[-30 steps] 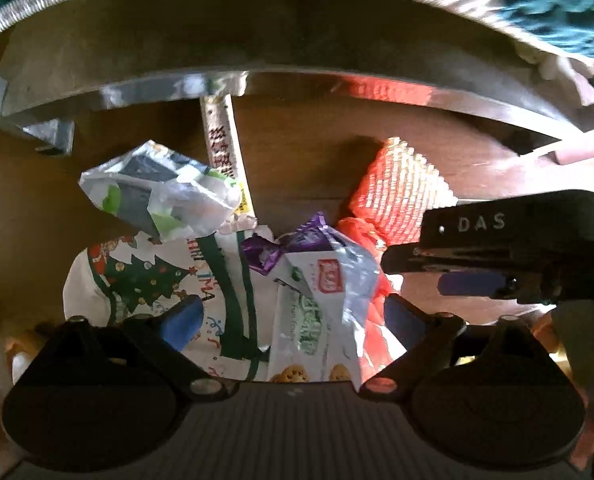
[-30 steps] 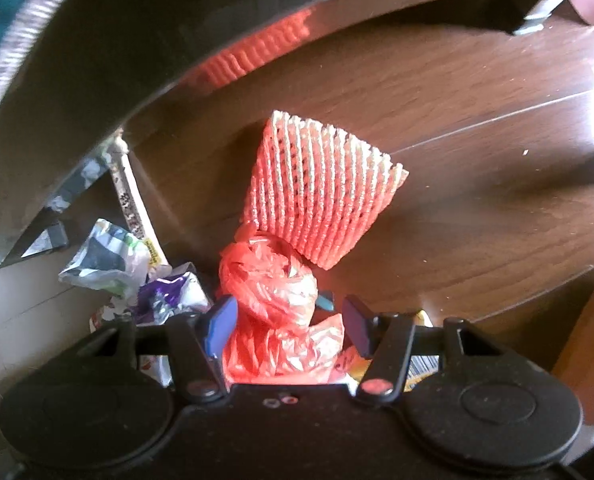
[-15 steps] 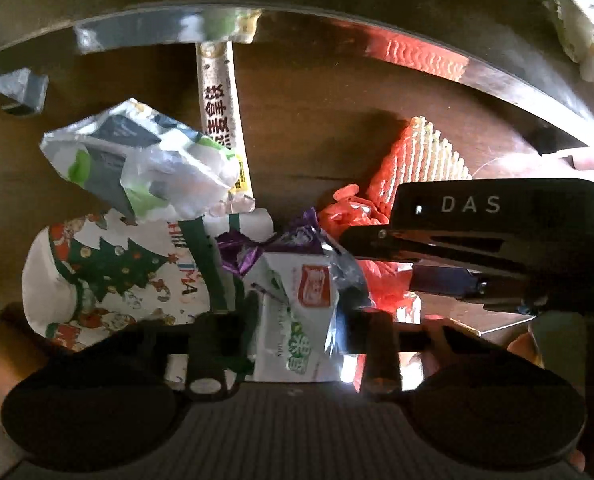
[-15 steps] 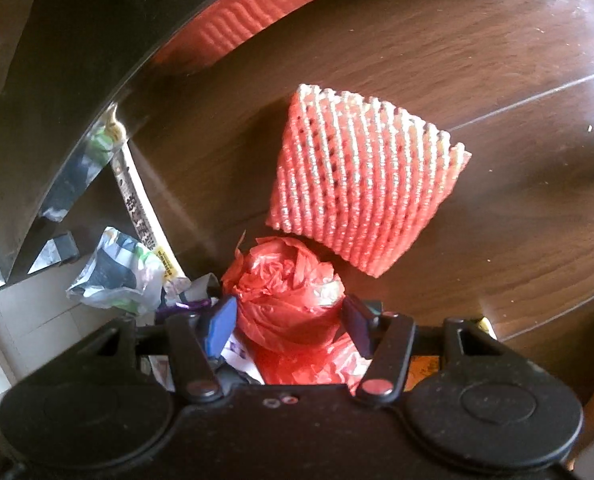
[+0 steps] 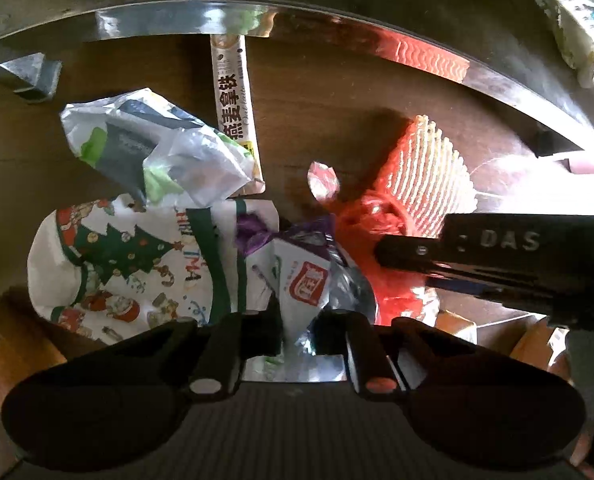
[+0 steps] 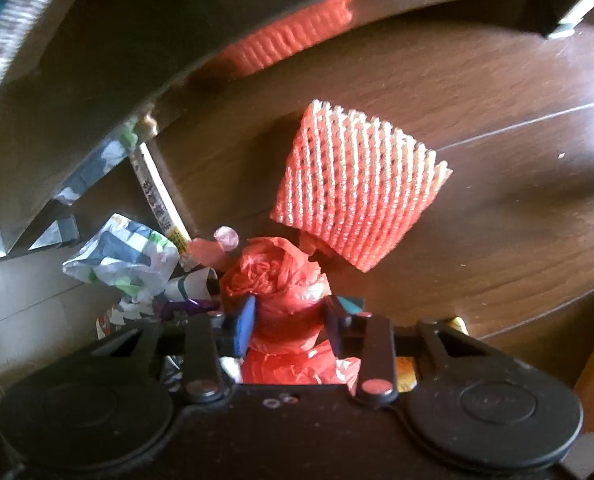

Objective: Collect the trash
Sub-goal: 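Close the right tool on the red plastic bag while the left grips a snack wrapper, then carry the red bag and snack wrapper up toward the teal bin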

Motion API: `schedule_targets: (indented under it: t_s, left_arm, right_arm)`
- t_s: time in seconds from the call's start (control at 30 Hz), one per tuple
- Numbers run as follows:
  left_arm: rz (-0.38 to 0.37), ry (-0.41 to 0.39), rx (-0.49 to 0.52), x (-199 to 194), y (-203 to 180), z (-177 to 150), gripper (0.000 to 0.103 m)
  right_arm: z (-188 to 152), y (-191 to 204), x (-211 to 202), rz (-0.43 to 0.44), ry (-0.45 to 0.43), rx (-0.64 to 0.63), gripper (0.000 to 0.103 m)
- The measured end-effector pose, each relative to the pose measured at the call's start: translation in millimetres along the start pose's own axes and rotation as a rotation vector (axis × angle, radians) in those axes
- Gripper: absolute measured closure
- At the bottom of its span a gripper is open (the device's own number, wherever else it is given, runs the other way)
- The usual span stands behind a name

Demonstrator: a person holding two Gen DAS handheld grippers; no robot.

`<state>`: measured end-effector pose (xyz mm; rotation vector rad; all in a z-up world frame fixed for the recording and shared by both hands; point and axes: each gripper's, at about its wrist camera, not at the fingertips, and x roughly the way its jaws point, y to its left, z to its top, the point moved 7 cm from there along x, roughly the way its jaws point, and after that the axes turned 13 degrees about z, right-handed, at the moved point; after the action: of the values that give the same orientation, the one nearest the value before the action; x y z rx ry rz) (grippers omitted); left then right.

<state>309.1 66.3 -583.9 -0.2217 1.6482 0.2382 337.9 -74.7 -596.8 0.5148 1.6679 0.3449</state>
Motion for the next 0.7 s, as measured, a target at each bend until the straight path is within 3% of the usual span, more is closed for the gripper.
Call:
schedule_targets:
  t_s: [0.33, 0.7]
  left_arm:
    - [0.011, -0.069, 0.031, -65.7, -1.4, -15.5, 0.095]
    - [-0.069, -0.238, 0.052, -195.0, -3.1, -54.3, 0.095]
  right_arm:
    - [-12.9, 30.7, -76.6, 0.004, -0.067, -0.099, 0.069]
    - [-64.9, 66.1, -230.4, 0.064, -0.243, -0.200, 0.068]
